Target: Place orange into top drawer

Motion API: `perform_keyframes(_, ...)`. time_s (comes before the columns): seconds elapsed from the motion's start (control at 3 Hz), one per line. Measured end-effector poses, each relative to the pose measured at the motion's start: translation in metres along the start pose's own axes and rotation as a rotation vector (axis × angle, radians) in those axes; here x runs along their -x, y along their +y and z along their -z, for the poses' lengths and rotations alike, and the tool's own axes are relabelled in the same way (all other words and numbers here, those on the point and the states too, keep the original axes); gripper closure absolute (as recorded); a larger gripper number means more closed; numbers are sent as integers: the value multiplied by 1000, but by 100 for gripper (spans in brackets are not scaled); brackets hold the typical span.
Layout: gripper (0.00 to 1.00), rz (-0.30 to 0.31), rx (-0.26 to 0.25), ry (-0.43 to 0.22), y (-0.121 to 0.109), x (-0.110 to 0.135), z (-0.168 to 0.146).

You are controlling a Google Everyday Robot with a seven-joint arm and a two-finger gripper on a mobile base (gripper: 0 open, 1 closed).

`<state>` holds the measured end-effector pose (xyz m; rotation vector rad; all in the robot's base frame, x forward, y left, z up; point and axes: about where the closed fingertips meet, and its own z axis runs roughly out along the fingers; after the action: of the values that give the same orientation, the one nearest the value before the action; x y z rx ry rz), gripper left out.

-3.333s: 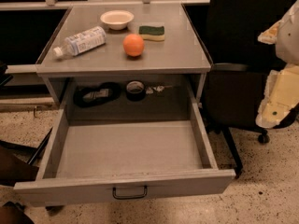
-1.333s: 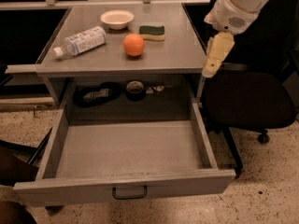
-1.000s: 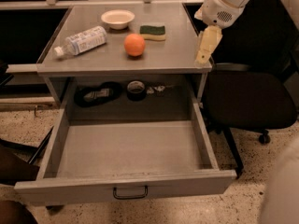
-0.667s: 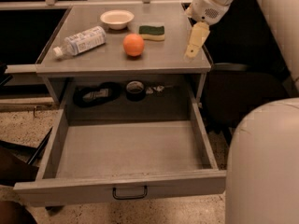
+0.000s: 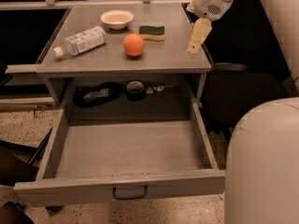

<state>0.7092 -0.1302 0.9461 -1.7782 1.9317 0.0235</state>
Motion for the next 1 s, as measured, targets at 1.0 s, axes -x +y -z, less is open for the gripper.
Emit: perform_keyframes(1.0,0,225,84,-155,-21,109,-77)
